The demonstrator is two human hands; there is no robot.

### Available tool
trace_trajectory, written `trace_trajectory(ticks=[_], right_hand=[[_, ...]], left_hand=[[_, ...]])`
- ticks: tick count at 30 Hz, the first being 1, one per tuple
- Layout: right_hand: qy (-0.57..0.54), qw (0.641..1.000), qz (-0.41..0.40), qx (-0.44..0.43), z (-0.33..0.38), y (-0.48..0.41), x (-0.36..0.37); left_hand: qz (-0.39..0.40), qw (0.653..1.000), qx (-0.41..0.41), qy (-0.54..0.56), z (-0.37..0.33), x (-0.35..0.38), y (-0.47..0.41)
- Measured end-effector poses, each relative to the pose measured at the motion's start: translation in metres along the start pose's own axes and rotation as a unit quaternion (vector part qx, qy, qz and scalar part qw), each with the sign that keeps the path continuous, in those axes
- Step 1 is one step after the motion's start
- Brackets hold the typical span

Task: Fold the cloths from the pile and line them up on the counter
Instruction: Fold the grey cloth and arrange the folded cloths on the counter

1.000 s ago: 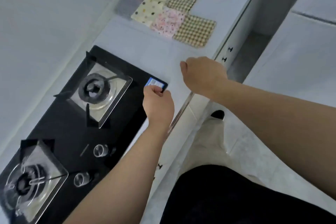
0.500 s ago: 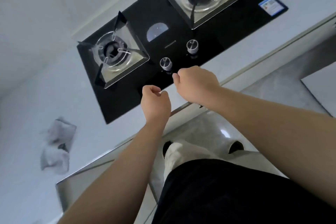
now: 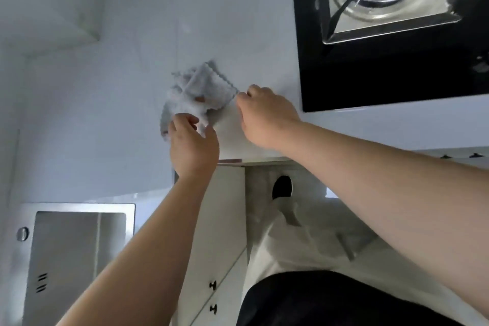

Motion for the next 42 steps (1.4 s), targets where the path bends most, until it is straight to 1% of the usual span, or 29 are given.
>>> trace_trajectory(ticks=[3, 5, 8, 11, 12, 16, 19, 21, 24, 27, 29, 31, 33, 36, 37, 40, 42], right_hand=[[0.067, 0.996, -0.042, -0.044, 0.021, -0.028, 0.009], [0.095, 0.992, -0.061, -0.061, 0.024, -0.045, 0.019], [0.121, 0.987, -0.082, -0.063, 0.017, -0.058, 0.030], [0.133, 0.983, -0.108, -0.061, 0.014, -0.052, 0.026], [0.119, 0.984, -0.114, -0.067, 0.013, -0.050, 0.023], [0.001, 0.986, -0.143, -0.090, -0.001, -0.040, -0.004], [-0.012, 0.972, -0.199, -0.120, -0.006, -0.027, -0.028], [-0.056, 0.962, -0.226, -0.143, -0.008, -0.017, -0.039], [-0.126, 0.938, -0.271, -0.176, -0.012, 0.007, -0.048], [-0.150, 0.920, -0.319, -0.169, -0.011, 0.043, -0.049], [-0.145, 0.918, -0.338, -0.147, -0.007, 0.070, -0.050], [-0.101, 0.922, -0.348, -0.136, -0.001, 0.100, -0.054], [-0.062, 0.925, -0.351, -0.133, 0.004, 0.130, -0.064], [-0.029, 0.933, -0.344, -0.104, 0.001, 0.168, -0.084], [-0.021, 0.936, -0.339, -0.097, 0.000, 0.178, -0.090], [0.023, 0.944, -0.321, -0.075, -0.002, 0.201, -0.102], [0.045, 0.949, -0.307, -0.057, -0.004, 0.210, -0.106]], left_hand=[[0.015, 0.999, -0.022, -0.036, 0.032, 0.005, -0.001], [0.017, 0.998, -0.016, -0.054, 0.045, 0.012, -0.003], [-0.022, 0.997, 0.022, -0.064, 0.052, 0.019, -0.003], [-0.057, 0.994, 0.048, -0.082, 0.049, 0.017, 0.005], [-0.072, 0.992, 0.057, -0.088, 0.048, 0.015, 0.007], [-0.158, 0.980, 0.092, -0.075, 0.034, 0.001, 0.006], [-0.200, 0.971, 0.119, -0.049, 0.023, -0.006, 0.002], [-0.234, 0.962, 0.138, -0.024, 0.018, -0.011, 0.002], [-0.266, 0.940, 0.211, 0.030, 0.010, -0.022, 0.012], [-0.252, 0.923, 0.289, 0.027, 0.002, -0.032, 0.035], [-0.224, 0.924, 0.309, 0.002, -0.004, -0.040, 0.051], [-0.206, 0.925, 0.318, -0.028, -0.010, -0.050, 0.069], [-0.192, 0.924, 0.331, -0.008, -0.018, -0.065, 0.089], [-0.150, 0.924, 0.341, 0.093, -0.027, -0.087, 0.110], [-0.131, 0.925, 0.340, 0.103, -0.029, -0.091, 0.115], [-0.110, 0.927, 0.356, 0.042, -0.038, -0.100, 0.124], [-0.084, 0.930, 0.356, 0.046, -0.042, -0.102, 0.124]])
Point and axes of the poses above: each hand's wrist, its own y-axis away from the middle knuckle, its own x-axis out of the palm, z = x × y, the point moved 6 cm from there along -y, towards the middle knuckle, and after that the axes turned 14 degrees about z, right-handed, at the moved point
